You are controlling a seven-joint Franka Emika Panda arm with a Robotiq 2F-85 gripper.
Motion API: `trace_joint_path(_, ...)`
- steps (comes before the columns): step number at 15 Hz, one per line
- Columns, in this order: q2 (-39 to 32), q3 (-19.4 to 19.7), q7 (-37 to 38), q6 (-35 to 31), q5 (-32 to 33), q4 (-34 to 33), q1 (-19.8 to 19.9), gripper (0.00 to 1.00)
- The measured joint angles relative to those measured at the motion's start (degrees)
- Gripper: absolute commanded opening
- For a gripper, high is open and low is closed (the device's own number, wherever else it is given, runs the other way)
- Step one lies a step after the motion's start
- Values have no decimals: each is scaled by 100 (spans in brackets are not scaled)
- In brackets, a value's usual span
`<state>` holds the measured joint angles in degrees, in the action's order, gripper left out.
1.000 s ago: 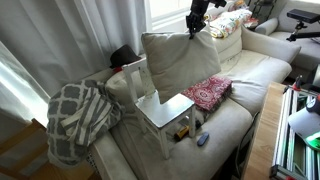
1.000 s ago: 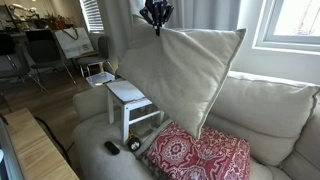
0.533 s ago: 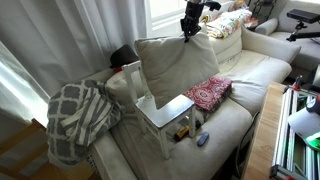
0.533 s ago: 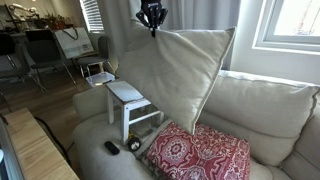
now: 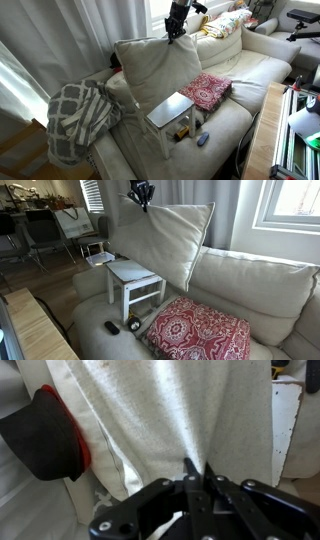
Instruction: Pick up the white pillow and put it on the chair
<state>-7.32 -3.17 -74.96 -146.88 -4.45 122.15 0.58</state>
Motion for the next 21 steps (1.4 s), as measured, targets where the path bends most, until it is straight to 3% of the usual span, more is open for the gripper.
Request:
trace_joint_path(8, -611, -14, 1364, -705, 961, -191, -166, 2)
trace_joint_path(21, -1326, -175, 1542, -1317, 1553, -591, -272, 2)
